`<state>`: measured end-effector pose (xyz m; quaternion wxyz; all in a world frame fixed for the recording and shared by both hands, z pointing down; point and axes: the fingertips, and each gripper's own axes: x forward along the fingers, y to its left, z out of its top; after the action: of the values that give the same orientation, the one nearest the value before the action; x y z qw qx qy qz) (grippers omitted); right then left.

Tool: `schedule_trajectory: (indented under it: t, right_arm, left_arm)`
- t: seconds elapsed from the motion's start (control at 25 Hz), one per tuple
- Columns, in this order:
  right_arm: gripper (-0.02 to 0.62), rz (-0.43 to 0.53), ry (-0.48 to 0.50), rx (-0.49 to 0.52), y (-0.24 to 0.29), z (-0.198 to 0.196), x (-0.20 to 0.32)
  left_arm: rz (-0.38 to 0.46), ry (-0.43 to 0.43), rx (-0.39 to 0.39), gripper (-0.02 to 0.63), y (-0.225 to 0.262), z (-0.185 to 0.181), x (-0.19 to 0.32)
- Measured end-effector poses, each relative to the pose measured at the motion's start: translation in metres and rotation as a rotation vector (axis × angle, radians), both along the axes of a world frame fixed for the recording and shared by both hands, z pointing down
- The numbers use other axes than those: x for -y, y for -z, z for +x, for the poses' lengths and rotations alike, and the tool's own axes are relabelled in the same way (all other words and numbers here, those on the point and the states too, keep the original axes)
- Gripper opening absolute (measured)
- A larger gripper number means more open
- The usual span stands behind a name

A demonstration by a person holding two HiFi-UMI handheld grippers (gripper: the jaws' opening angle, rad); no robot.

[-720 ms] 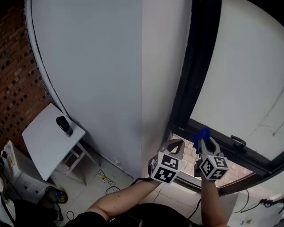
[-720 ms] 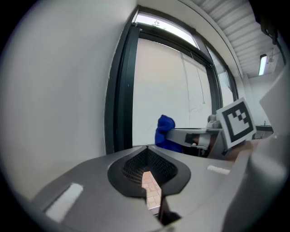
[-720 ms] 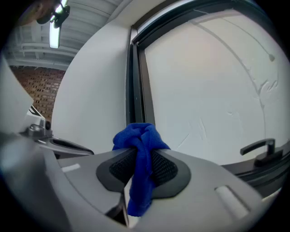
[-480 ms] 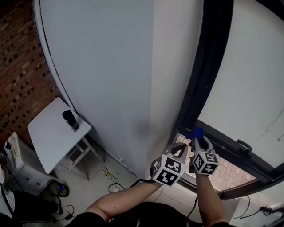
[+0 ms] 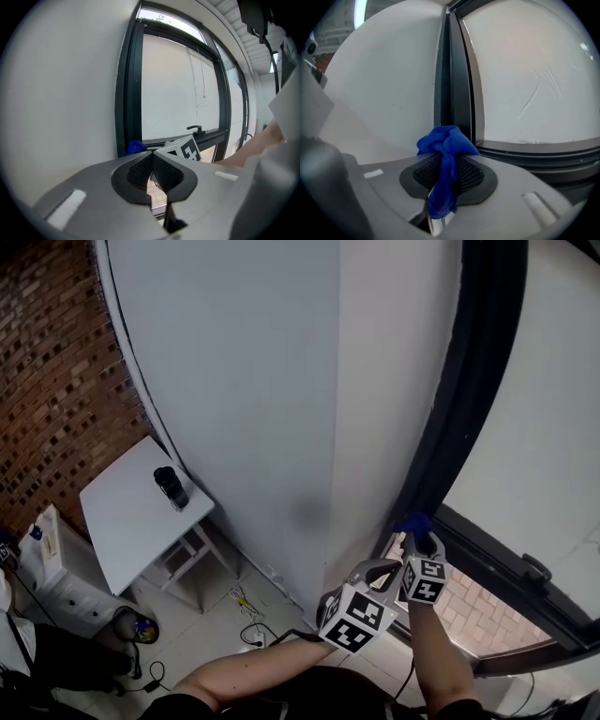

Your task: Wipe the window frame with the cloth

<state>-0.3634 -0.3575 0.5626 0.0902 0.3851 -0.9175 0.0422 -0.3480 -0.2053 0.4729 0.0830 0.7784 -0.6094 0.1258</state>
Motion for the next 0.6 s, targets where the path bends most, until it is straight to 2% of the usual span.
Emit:
schedule_trajectory:
  t: [0.24,0.6]
  right_arm:
    - [0.095,0.035,0.018,-0.024,-0.002,0.008,0.000]
    - [0.094,0.072,-0.013,-0.008,0.002,0.055,0.001]
  left_arm:
    - [-0.018,-0.037,0.003,-0.006,-0.007,0.012,0.006]
    - [-0.005,-0.110,-0.022,-0.006,-0.006,0.047,0.014]
